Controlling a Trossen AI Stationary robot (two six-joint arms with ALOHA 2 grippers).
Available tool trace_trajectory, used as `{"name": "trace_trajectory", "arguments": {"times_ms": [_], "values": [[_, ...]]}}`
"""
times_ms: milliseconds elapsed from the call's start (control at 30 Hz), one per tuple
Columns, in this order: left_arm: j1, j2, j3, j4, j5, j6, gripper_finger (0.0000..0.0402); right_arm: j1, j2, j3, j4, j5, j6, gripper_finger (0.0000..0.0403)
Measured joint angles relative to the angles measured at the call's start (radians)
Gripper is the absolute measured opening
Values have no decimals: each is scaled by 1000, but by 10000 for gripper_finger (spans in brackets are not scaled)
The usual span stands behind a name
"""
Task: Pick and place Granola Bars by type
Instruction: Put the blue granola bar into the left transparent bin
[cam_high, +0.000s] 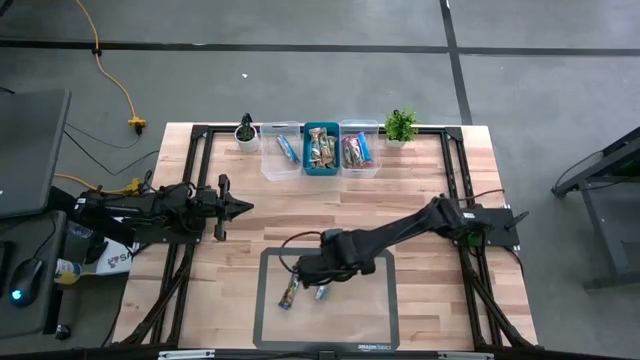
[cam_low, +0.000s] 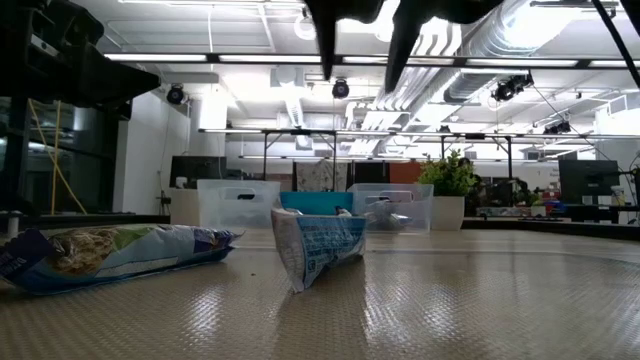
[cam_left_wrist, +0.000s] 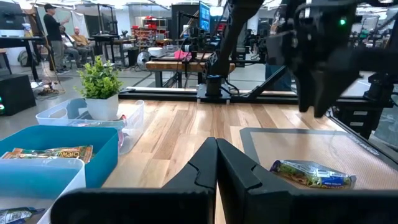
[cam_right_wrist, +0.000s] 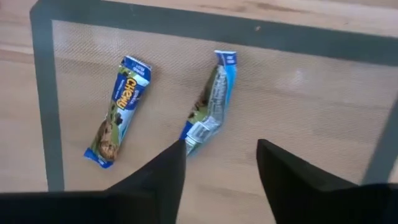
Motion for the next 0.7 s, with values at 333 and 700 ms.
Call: {"name": "trace_trajectory", "arguments": {"times_ms": [333, 700], "values": [[0, 0, 0, 0, 0, 0, 1, -7, 104, 0, 39, -32, 78, 238], [0, 0, 0, 0, 0, 0, 1, -48, 184, 0, 66, -31, 64, 241]]}}
